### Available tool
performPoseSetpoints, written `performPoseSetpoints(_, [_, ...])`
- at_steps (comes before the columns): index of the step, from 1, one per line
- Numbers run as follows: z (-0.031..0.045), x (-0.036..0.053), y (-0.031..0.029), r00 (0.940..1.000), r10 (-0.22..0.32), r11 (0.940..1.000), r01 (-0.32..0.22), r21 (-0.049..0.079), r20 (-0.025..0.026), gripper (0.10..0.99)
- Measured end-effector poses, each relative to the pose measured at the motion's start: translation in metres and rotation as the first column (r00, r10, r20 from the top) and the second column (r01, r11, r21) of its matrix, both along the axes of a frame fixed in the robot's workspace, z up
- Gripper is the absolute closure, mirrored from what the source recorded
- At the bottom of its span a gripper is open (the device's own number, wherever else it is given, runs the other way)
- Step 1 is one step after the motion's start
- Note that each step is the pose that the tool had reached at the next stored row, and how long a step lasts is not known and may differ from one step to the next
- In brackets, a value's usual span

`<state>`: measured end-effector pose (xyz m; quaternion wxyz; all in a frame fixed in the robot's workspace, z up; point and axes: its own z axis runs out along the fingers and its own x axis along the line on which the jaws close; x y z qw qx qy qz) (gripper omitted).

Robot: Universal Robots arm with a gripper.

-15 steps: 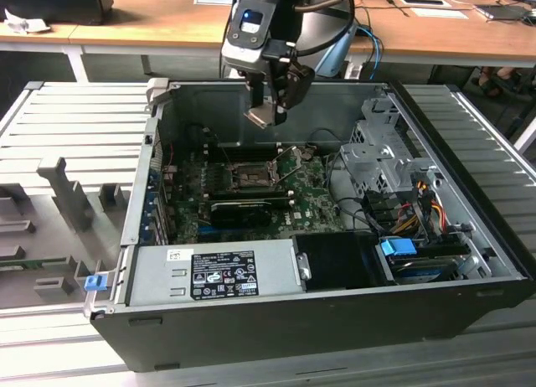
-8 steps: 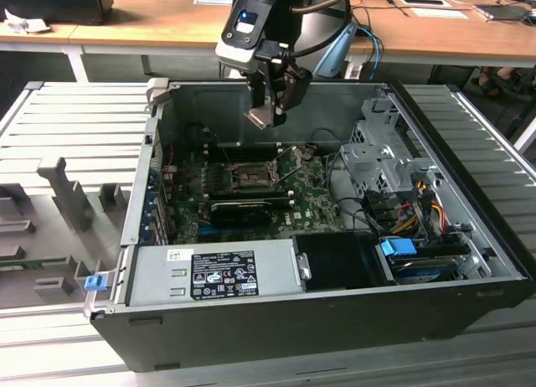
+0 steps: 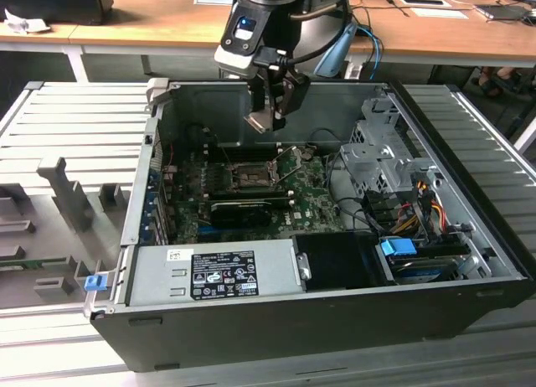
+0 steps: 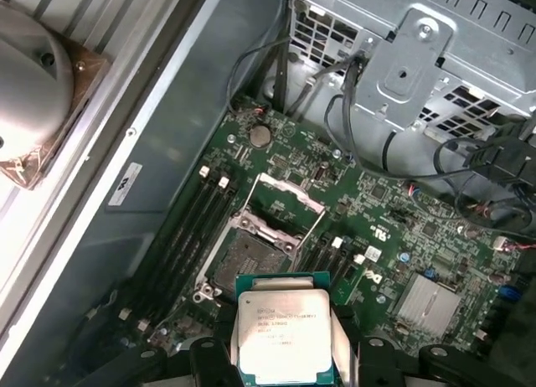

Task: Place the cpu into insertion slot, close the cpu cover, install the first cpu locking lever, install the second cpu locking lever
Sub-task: 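Place the cpu into insertion slot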

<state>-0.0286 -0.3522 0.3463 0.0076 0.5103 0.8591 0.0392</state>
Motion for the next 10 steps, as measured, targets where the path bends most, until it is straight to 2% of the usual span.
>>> performPoseSetpoints(6, [-0.0034,-0.0001,0.0,0.9988,-0.048,0.9988,0.048,-0.002,-0.0001,0.557])
performPoseSetpoints(7, [-0.0043,-0.0001,0.0,0.9972,-0.075,0.9972,0.075,-0.002,-0.0001,0.557])
performPoseSetpoints(10, [-0.0054,-0.0001,0.0,0.9941,-0.109,0.9941,0.109,-0.002,-0.0001,0.557])
